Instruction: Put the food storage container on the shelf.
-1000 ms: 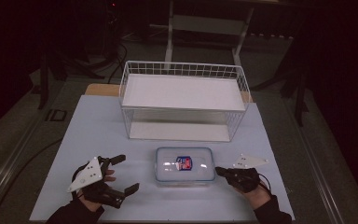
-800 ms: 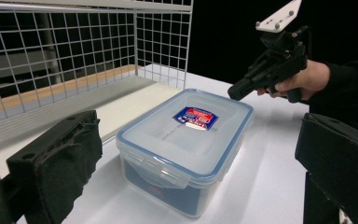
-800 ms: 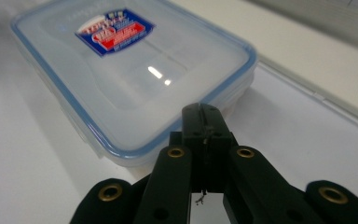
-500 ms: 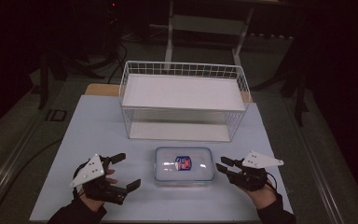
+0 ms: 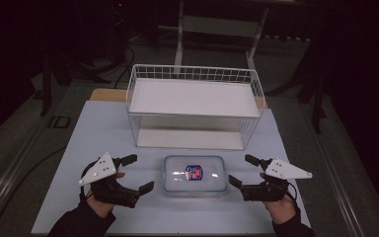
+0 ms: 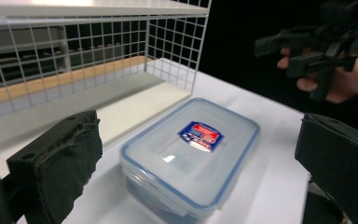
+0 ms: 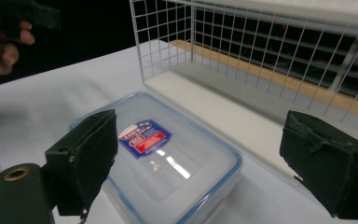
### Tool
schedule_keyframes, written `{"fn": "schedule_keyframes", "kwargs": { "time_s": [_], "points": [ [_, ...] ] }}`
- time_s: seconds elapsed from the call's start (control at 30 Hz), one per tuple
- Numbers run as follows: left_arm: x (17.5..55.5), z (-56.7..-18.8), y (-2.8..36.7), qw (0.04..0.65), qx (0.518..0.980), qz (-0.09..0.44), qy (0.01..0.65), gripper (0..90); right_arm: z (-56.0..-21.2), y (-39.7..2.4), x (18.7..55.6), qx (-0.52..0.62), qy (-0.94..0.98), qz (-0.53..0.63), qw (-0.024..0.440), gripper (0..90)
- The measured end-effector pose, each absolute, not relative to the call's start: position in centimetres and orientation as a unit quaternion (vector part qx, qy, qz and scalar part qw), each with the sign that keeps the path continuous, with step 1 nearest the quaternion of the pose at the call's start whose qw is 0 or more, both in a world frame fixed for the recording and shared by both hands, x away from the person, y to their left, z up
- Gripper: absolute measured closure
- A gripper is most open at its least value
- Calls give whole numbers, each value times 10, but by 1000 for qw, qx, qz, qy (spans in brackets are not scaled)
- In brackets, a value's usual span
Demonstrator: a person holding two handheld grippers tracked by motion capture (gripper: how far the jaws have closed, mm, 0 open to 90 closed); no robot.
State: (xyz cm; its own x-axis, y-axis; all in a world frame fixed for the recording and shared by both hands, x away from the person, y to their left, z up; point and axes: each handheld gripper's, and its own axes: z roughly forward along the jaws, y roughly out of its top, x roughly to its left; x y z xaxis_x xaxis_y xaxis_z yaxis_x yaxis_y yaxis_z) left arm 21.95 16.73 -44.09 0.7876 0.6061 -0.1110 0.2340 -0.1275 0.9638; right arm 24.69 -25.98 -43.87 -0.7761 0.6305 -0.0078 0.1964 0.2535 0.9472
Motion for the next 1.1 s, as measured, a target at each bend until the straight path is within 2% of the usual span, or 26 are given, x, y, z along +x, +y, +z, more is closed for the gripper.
{"fn": "schedule_keyframes", "kwargs": {
  "time_s": [0.07,0.13,0.23,0.37,0.57,0.63,0.93,1.1],
  "points": [
    [228,-434,161,587,744,147,283,4,-433,-259,247,260,770,543,211,142],
    [233,-431,157,578,751,141,287,4,-431,-258,248,269,770,544,195,143],
    [239,-428,148,564,761,133,292,4,-428,-257,247,270,767,541,215,145],
    [247,-429,139,566,760,103,302,4,-427,-254,245,278,764,534,230,143],
    [260,-436,132,560,759,58,328,5,-433,-249,247,290,763,531,227,119],
    [266,-440,130,551,760,29,344,4,-434,-249,247,294,758,537,223,111],
    [291,-470,134,504,752,-31,423,5,-445,-246,247,313,761,528,210,101],
    [302,-491,138,482,743,-82,458,5,-449,-246,245,314,768,521,203,102]
  ]
}}
